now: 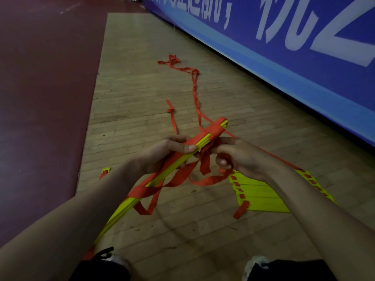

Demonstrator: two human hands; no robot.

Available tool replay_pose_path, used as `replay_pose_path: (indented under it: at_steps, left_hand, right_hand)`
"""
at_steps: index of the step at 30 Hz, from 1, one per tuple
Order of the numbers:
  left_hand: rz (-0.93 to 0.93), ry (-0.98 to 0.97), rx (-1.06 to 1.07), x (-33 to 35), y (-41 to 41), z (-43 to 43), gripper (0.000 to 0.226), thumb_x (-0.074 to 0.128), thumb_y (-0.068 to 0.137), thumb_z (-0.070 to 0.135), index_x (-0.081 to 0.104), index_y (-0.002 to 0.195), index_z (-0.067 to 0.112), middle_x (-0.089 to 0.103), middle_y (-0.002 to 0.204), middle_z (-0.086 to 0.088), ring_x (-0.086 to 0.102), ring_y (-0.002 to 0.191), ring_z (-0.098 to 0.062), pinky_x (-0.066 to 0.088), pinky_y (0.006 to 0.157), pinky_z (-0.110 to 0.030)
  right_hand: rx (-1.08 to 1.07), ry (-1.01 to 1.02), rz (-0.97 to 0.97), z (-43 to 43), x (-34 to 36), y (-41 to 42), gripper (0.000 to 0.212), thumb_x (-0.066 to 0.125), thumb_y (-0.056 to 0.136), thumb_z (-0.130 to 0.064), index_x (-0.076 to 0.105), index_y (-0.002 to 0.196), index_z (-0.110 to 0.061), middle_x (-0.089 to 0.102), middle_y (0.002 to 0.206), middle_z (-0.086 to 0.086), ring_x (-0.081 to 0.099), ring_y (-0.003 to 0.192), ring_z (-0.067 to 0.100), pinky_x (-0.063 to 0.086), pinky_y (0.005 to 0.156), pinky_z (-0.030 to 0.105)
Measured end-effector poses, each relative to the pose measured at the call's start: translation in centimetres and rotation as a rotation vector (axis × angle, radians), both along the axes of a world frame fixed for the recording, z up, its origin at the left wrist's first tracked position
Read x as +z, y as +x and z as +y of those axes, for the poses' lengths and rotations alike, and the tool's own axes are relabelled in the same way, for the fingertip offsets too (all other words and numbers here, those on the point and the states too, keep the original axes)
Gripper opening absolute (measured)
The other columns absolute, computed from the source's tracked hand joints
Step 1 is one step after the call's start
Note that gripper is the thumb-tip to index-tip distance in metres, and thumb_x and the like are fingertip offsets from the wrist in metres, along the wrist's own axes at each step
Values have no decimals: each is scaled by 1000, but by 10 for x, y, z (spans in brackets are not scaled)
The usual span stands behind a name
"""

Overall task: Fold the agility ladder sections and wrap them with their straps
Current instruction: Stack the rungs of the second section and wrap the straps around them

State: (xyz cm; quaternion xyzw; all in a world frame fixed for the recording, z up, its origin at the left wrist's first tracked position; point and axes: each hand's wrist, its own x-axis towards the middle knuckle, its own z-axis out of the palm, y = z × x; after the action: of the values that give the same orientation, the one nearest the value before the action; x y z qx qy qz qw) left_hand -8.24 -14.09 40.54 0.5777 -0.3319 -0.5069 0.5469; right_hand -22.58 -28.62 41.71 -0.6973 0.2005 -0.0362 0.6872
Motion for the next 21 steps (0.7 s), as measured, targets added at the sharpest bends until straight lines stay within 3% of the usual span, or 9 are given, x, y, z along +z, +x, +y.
replay_pose_path:
  at_steps: [4, 8, 12, 17, 21]
  left_hand:
    - [-16, 14, 2, 0, 0, 1, 19, 64, 71, 18, 64, 88, 12, 64, 67, 2, 57, 51, -8, 46, 45, -17]
    - [42, 15, 9, -4, -1, 0, 20, 65, 72, 18, 65, 91, 12, 63, 69, 1, 57, 51, -9, 46, 45, -17]
    - [55, 16, 34, -6, -3, -3, 29, 71, 73, 12, 62, 101, 8, 63, 70, 0, 59, 52, -10, 48, 46, -18]
    - [60, 40, 37, -6, -1, -2, 31, 69, 70, 18, 64, 100, 10, 64, 72, -1, 61, 57, -13, 50, 48, -20]
    - [50, 42, 50, -6, -1, -3, 34, 70, 69, 19, 63, 101, 9, 63, 77, -5, 58, 66, -19, 51, 52, -21]
  right_hand:
    - [18, 63, 14, 2, 0, -3, 20, 47, 90, 4, 59, 81, -10, 63, 73, 3, 38, 48, 10, 27, 41, 19]
    - [70, 136, 1, 4, 4, -2, 21, 43, 93, -5, 60, 83, -12, 62, 71, 0, 38, 48, 11, 24, 45, 22]
    - [68, -19, -20, 6, 1, 0, 14, 53, 94, -20, 63, 85, -17, 56, 60, -12, 37, 49, 8, 24, 43, 18]
    - [62, -66, -77, 8, -5, 0, 9, 58, 92, -13, 63, 97, -8, 53, 63, -11, 37, 48, 3, 25, 42, 16]
    - [71, -61, -73, 11, -3, -1, 7, 58, 92, -9, 62, 95, -14, 60, 62, -14, 40, 50, 4, 27, 44, 16]
